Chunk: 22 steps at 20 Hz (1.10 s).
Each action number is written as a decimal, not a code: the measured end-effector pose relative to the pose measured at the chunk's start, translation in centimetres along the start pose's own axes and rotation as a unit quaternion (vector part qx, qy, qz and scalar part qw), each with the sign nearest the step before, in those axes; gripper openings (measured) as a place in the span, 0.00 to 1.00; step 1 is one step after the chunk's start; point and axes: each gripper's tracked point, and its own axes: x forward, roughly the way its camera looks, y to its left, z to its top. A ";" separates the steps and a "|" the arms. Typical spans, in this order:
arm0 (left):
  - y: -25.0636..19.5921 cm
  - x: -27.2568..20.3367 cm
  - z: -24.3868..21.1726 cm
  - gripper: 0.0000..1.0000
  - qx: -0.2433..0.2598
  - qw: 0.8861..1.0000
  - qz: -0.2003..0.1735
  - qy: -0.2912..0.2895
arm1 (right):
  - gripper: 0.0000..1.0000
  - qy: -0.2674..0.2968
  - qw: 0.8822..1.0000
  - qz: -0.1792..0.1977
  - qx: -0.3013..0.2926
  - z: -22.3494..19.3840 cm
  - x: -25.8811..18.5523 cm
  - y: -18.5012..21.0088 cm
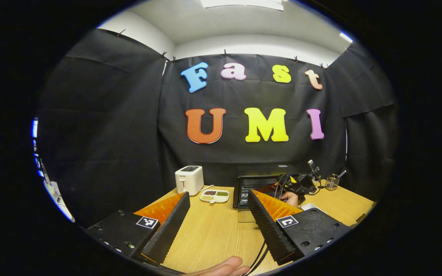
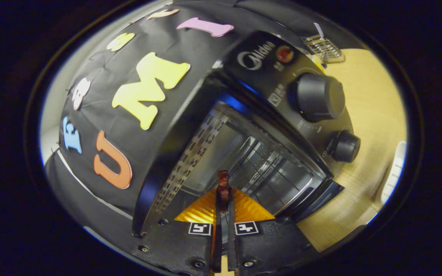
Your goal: Open the electric oven with the left hand, put the food in, and close the electric oven.
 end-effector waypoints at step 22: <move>-0.6 -4.3 0.0 0.96 0.007 0.999 -0.012 0.033 | 0.48 0.036 0.973 -0.056 -0.222 -3.6 -9.3 0.8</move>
